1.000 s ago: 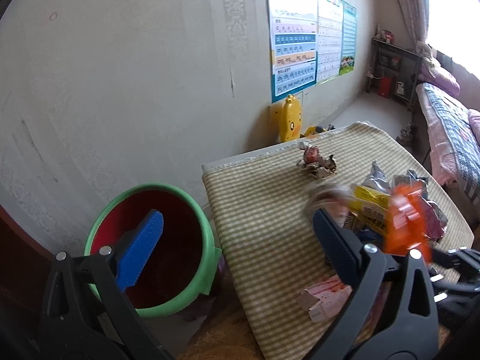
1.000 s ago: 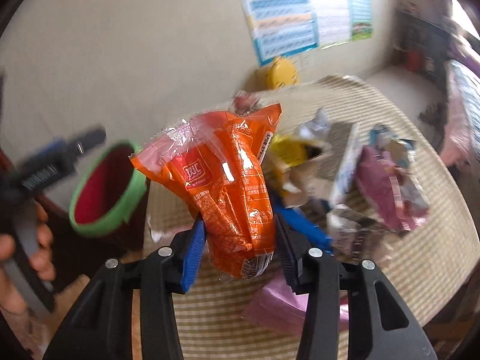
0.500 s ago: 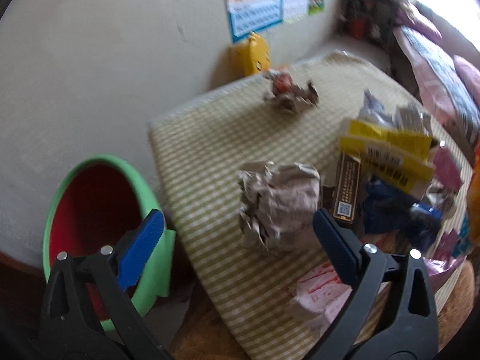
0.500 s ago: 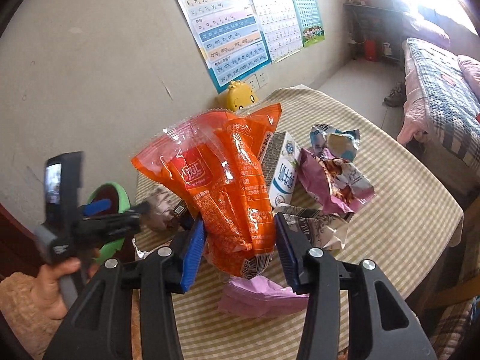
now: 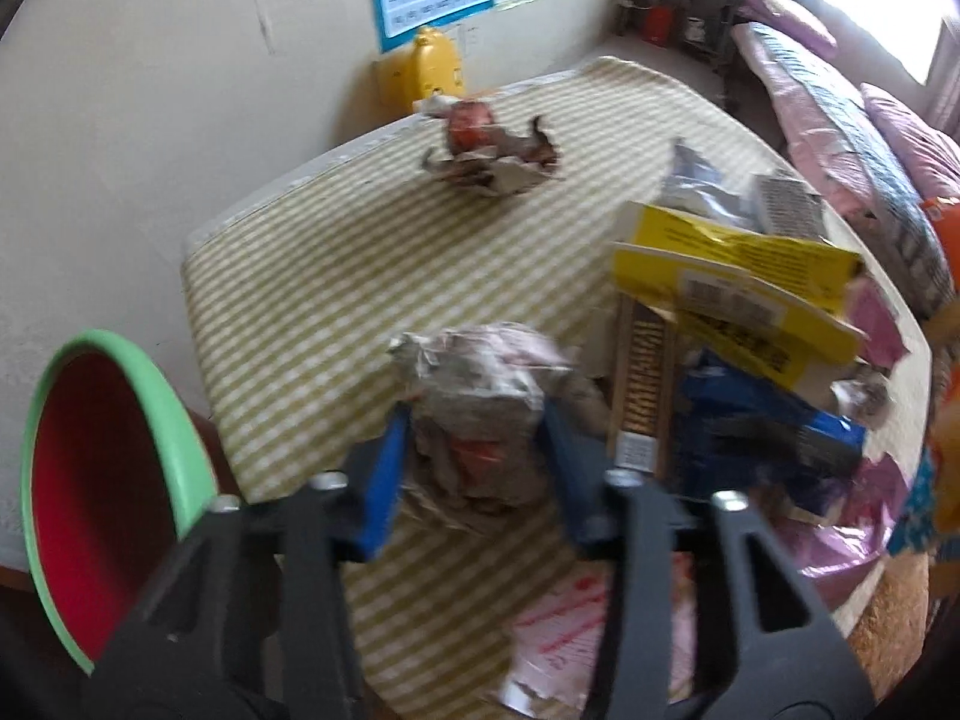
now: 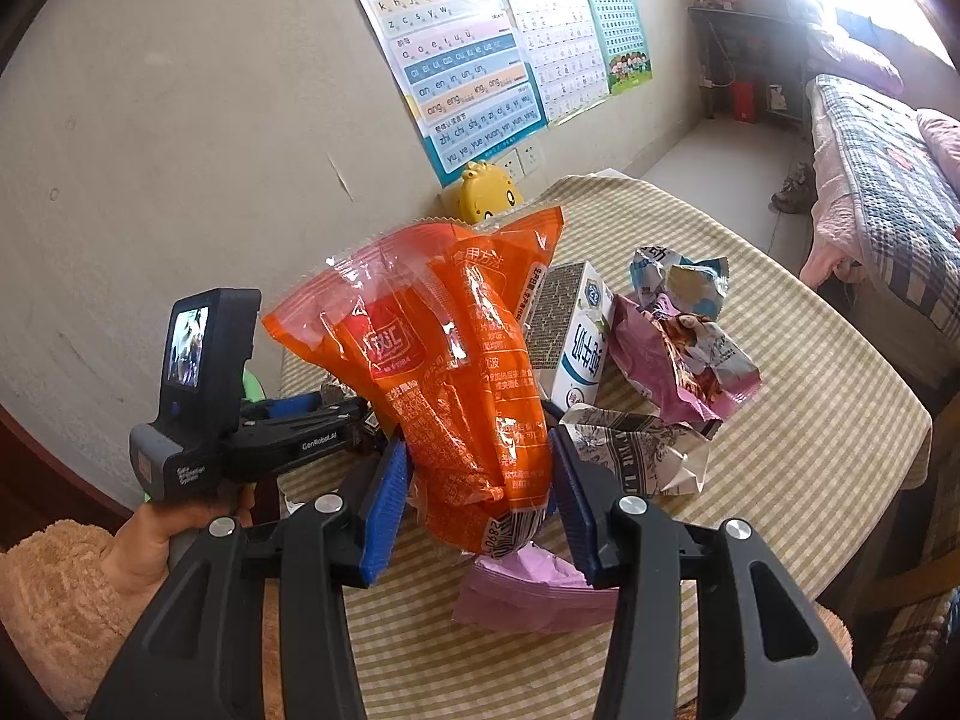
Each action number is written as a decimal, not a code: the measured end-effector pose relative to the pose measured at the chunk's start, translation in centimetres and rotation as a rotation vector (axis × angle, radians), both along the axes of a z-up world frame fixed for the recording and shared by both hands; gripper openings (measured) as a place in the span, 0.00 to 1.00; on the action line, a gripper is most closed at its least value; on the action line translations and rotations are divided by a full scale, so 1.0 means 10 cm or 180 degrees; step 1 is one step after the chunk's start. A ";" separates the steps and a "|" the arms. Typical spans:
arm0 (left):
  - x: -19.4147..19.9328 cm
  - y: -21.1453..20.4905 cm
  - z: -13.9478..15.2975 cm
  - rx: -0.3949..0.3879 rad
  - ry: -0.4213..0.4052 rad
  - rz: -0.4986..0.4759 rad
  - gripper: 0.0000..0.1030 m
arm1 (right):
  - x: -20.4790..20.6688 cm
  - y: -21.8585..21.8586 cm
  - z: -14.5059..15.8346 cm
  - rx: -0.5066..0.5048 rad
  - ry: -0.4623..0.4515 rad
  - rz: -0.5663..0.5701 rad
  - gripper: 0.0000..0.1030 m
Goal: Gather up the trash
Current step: 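Grasp the crumpled paper ball with the left tool while the right tool holds the orange bag, then carry both items over the green bucket and open both tools to drop them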
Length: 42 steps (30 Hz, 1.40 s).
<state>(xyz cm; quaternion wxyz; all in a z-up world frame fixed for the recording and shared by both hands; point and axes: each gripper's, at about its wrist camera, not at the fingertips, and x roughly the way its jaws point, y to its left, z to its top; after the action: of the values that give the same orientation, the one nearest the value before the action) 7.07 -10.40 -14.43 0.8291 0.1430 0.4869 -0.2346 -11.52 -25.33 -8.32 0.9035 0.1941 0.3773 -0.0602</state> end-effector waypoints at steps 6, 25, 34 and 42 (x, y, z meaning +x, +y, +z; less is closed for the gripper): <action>-0.10 0.04 0.15 0.0006 -0.0126 -0.0057 0.28 | 0.01 0.07 0.02 -0.0016 0.0008 0.0036 0.43; -0.15 1.20 0.89 -0.0178 -0.0789 0.0770 0.28 | 0.58 0.69 0.28 -0.0010 -0.0059 0.0571 0.43; -0.09 1.79 0.83 -0.0064 -0.0857 0.1160 0.29 | 1.16 1.27 0.22 0.0176 0.0034 0.1043 0.43; 0.00 2.25 0.68 0.0030 -0.0785 0.1502 0.29 | 1.56 1.77 0.01 0.0361 0.0251 0.1354 0.43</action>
<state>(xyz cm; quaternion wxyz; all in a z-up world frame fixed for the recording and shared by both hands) 7.08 12.10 -7.59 0.9132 0.0569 0.4032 -0.0132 4.08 -7.60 -8.19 0.8681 0.1582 0.4475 0.1454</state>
